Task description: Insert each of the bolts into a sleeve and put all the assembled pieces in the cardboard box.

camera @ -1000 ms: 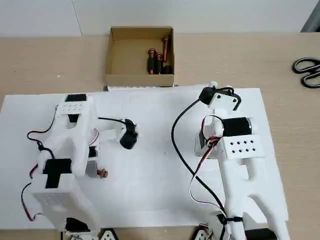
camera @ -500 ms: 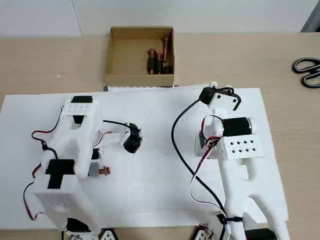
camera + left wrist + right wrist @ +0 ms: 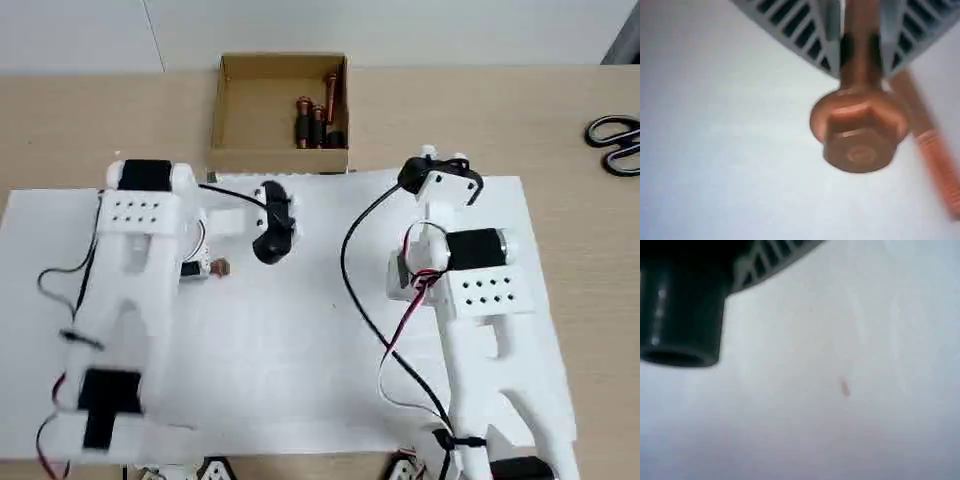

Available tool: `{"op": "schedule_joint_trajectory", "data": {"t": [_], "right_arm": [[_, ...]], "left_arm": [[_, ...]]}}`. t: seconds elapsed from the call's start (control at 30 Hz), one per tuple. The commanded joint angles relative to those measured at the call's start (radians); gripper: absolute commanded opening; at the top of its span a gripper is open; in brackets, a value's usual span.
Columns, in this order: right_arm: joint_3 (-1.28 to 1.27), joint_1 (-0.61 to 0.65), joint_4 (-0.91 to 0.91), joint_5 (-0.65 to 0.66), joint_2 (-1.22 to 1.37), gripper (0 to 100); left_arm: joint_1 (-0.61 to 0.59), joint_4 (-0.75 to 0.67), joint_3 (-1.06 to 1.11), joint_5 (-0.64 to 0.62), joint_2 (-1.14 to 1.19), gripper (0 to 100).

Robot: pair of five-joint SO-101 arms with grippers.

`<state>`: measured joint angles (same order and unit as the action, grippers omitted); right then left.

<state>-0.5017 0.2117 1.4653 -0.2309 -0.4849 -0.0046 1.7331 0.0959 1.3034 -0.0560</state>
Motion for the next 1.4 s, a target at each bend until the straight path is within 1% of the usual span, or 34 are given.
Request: {"op": "schedule_joint_trajectory", "data": {"t": [0.0,0.1,0.2,0.33,0.47,0.53,0.73,0.83,0.93,1.1,1.23,1.3,1.37], "right_arm": [[0.049,0.064,-0.008,-0.055,-0.015,0.2],[0.049,0.124,-0.002,-0.078,-0.015,0.2],[0.049,0.134,-0.002,-0.075,-0.015,0.3],[0.055,0.134,0.042,-0.051,-0.016,0.4],[0.143,0.134,0.133,-0.054,-0.022,0.4],[0.187,0.134,0.156,-0.054,-0.056,0.4],[0.201,0.160,0.143,-0.049,-0.200,0.3],[0.201,0.200,0.142,-0.052,-0.262,0.3],[0.201,0.239,0.148,-0.052,-0.328,0.3],[0.198,0.245,0.171,-0.048,-0.460,0.3],[0.123,0.246,0.166,-0.046,-0.533,0.3],[0.072,0.246,0.163,-0.029,-0.564,0.3],[0.011,0.245,0.117,-0.008,-0.595,0.3]], "left_arm": [[0.035,0.008,-0.044,-0.100,-0.160,1],[0.049,-0.061,-0.044,-0.264,-0.238,1],[0.048,-0.117,-0.044,-0.416,-0.311,1],[0.048,-0.121,-0.045,-0.577,-0.434,1],[0.055,-0.121,-0.044,-0.776,-0.605,1],[0.057,-0.118,-0.038,-0.835,-0.683,1],[0.046,-0.005,-0.038,-0.848,-0.830,1],[0.006,-0.002,-0.038,-0.850,-0.910,1],[-0.009,-0.003,-0.025,-0.850,-0.990,1],[-0.040,-0.008,0.111,-0.850,-1.197,1],[-0.075,-0.097,0.312,-0.875,-1.435,1],[-0.084,-0.173,0.426,-0.878,-1.568,1],[-0.089,-0.269,0.558,-0.878,-1.706,1]]}}
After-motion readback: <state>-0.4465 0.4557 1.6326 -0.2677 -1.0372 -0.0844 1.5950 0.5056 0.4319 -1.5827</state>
